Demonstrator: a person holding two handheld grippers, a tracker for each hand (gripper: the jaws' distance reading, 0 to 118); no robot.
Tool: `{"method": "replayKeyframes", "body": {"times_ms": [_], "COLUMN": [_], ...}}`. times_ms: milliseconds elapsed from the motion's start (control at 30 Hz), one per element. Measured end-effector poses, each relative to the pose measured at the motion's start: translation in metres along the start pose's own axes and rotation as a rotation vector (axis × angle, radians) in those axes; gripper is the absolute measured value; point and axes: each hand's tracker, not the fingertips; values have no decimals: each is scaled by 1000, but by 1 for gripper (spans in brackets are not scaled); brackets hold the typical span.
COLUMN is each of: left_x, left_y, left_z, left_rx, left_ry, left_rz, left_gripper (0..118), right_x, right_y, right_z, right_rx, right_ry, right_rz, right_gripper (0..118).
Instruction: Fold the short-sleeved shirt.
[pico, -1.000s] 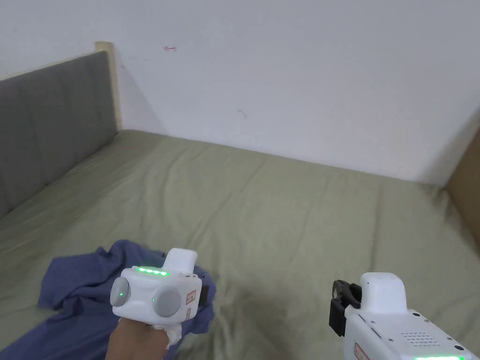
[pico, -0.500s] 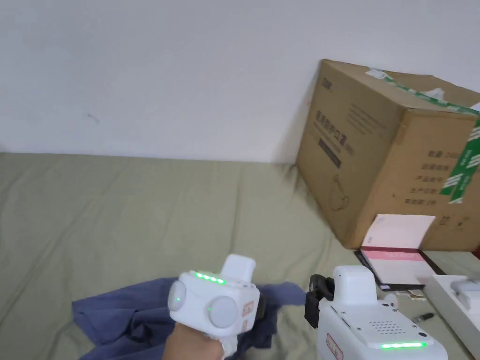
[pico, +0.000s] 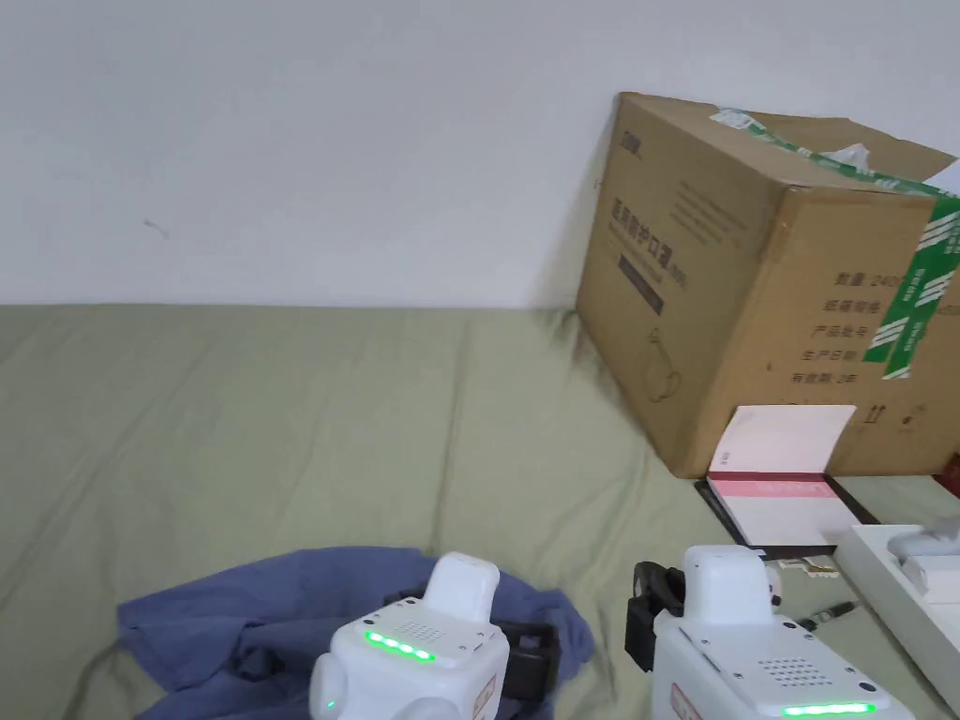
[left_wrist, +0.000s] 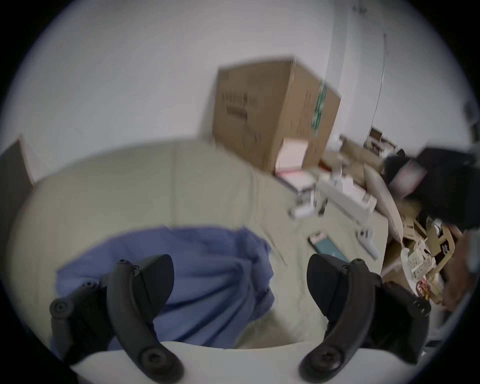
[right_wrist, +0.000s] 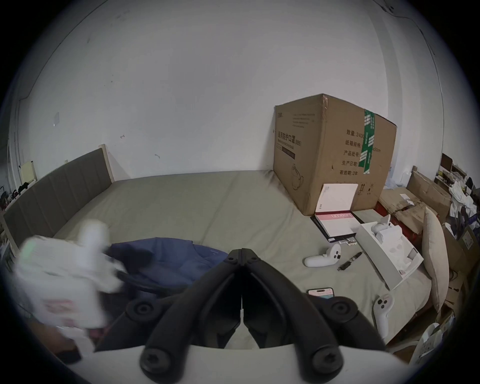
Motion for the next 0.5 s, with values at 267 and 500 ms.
{"method": "replayKeyframes", "body": {"times_ms": [267,500], "left_x": [-77,-162], "left_y": [3,-29], "left_z": [219,288], "left_rx": [283,144], "left_ry": [340,489], "left_rz": [-54,94], "left_gripper": [84,2], "right_x": [-51,-98], "right_y": [-2,-15], "right_z": [33,32], "right_rx": [80,53], "right_ry": [93,165], "right_rz": [27,26], "right_gripper": [0,0]}}
